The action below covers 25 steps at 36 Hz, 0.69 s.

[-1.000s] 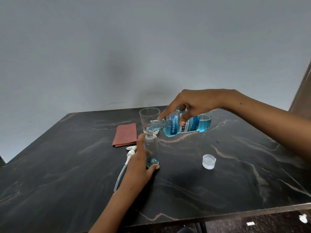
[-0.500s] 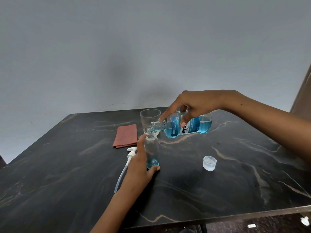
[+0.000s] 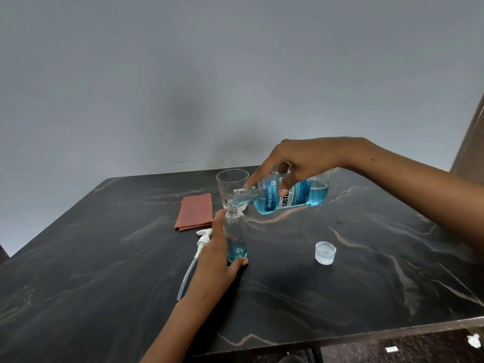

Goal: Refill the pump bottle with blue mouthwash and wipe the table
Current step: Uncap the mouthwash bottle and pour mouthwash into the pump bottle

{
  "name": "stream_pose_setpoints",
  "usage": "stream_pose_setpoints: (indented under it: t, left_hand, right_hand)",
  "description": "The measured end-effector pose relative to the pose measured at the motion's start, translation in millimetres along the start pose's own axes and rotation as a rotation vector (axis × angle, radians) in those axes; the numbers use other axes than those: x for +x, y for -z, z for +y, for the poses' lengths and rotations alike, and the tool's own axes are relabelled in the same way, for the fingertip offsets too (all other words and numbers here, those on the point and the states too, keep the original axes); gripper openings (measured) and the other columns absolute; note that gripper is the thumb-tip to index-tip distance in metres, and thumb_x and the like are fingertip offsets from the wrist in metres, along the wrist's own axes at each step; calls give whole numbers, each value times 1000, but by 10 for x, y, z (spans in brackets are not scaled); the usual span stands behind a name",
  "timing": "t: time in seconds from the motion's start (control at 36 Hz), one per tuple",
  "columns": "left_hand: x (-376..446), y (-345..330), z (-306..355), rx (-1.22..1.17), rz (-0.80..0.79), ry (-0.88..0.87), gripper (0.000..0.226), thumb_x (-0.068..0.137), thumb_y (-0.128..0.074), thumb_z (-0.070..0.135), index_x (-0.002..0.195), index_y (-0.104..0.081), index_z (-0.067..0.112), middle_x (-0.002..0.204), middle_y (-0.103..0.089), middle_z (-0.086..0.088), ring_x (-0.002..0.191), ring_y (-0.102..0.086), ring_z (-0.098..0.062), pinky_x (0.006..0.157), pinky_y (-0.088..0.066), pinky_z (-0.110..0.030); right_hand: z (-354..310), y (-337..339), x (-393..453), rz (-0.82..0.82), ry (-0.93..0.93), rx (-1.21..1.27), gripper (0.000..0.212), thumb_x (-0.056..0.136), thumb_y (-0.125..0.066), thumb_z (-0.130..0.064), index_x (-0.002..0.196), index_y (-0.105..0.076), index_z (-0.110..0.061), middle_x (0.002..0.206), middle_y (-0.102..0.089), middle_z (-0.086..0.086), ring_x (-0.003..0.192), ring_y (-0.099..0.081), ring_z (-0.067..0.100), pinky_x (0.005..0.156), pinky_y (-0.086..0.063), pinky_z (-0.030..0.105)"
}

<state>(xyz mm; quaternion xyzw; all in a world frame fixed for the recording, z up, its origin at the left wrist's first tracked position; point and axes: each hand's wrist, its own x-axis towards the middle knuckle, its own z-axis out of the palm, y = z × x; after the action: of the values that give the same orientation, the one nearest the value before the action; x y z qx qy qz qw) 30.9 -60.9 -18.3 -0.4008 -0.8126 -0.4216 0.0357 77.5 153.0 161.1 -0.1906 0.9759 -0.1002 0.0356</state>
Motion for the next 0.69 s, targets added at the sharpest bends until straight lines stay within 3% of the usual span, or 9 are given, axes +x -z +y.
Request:
stream_pose_setpoints:
  t: [0.17,0.28,0.39,0.47,0.56,0.69]
  left_hand:
    - [1,3,-2,3,1,-6,99,76,-74,16,142,-2,32,127,-57,-6,102,-61,-12,91,-48,-22]
    - [1,7,-1,2,5,-14,99,76,-74,15,142,-3,32,126,-58,-6,102,-62,-14,93,-50,-27]
    - [-1,9,-2,6,-2,-9,99,76,-74,15,141,-2,33,125,-58,-6,100,-62,-13,91,-51,-28]
    - [-3,8,-2,7,0,-7,99,76,-74,16,141,-3,32,125,-58,-6,99,-62,-13,91,-51,-28]
    - [-3,11,10,7,-4,0,98,76,-74,16,142,-3,31,124,-59,-8,99,-63,-16,92,-52,-34]
    - [-9,20,20,7,-13,9,97,77,-73,17,142,-2,33,127,-57,-7,104,-62,-17,95,-51,-34]
  right_hand:
    - [21,6,12,0,5,10,53,80,-70,-3,129,-57,-20,130,-58,-12,97,-49,-27,78,-45,1]
    - [16,11,9,3,10,18,53,81,-69,-2,130,-57,-19,127,-57,-14,97,-51,-26,76,-48,3]
    - [-14,17,10,1,14,17,54,81,-69,-2,129,-56,-21,130,-60,-4,110,-53,-10,80,-51,9]
    - [-35,21,10,-8,11,37,55,80,-70,-2,129,-57,-21,128,-62,-4,106,-57,-10,76,-50,7]
    - [-58,19,16,-18,10,26,55,79,-71,-4,128,-57,-25,128,-62,-5,111,-60,6,84,-52,15]
    - [-52,18,29,-25,6,5,56,79,-71,-6,129,-56,-27,130,-60,-9,115,-56,3,85,-52,16]
